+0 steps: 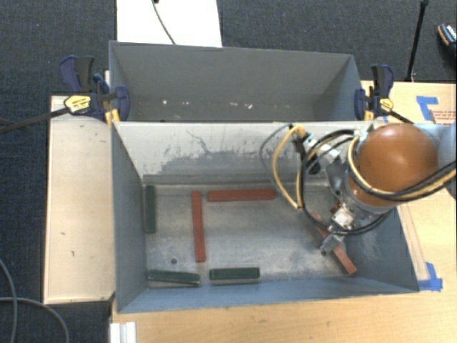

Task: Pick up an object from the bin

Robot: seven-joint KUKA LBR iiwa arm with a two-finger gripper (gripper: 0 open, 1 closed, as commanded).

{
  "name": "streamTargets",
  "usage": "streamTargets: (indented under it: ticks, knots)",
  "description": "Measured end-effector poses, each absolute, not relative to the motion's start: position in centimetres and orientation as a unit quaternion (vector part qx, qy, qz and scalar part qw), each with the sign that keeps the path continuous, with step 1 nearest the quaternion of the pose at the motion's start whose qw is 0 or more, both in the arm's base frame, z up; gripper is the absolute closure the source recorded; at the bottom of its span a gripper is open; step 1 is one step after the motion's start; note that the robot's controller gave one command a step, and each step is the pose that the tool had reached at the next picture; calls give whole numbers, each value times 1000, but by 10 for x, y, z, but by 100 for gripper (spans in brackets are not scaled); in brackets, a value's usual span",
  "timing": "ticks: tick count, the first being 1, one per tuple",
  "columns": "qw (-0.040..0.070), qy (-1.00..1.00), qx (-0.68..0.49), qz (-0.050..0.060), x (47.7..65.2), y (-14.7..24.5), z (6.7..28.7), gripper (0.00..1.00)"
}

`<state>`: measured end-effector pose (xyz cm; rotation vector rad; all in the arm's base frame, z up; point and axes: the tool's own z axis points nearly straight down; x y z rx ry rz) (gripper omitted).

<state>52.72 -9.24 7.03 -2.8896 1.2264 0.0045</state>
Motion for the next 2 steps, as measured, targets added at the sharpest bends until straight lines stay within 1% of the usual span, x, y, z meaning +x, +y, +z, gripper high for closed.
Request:
streamTargets:
  ticks: [1, 2]
  knots:
    - [2, 381, -924, -3, 538, -52, 164, 100]
    - [0, 376, -927, -2, 481, -48, 244, 100]
